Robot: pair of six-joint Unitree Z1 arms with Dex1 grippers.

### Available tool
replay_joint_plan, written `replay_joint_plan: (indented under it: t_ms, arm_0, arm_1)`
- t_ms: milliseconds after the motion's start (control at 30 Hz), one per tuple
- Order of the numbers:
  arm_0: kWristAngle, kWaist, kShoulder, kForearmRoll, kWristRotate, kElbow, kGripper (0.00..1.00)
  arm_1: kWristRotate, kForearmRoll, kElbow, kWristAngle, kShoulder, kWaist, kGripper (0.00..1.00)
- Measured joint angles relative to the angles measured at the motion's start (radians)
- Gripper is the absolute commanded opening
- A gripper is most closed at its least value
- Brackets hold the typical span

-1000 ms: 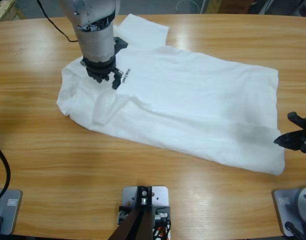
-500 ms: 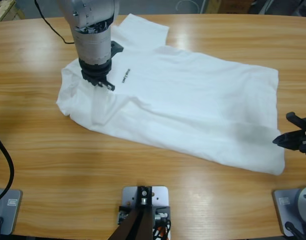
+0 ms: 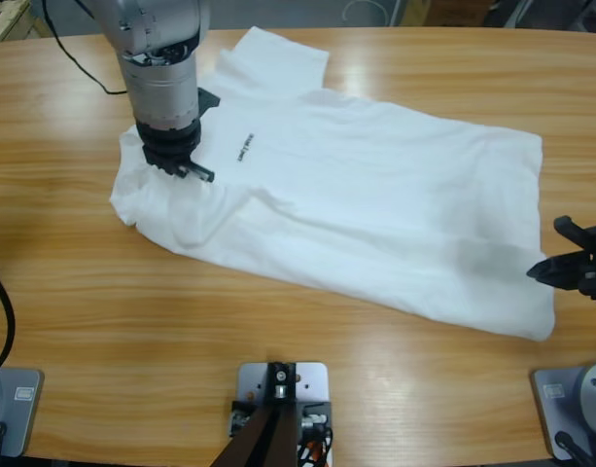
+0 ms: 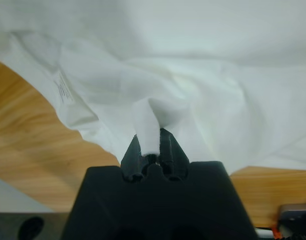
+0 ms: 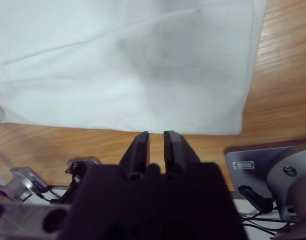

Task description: Fold clothes

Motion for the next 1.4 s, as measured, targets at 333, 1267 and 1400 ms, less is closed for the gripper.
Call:
replay_joint_plan:
  t_ms: [333,1267,1400]
  arm_0:
    - [-0.02,-0.017,-0.103,-0.006,-0.102,0.13,0.0]
    - [-0.059,0.066,-0.188,-0.194,-0.19,0.424,0.0]
    - [-0.059,0.076,-0.189,-0.204,-0.19,0.432,0.0]
  arm_1:
    - [0.0,-0.026,0.02,0.023,0.003,0.0,0.108]
    - [-0.006,-0.048,0.048,0.031,-0.003,0.0,0.108]
    - [-0.006,-0.051,0.048,0.032,-0.003,0.0,0.108]
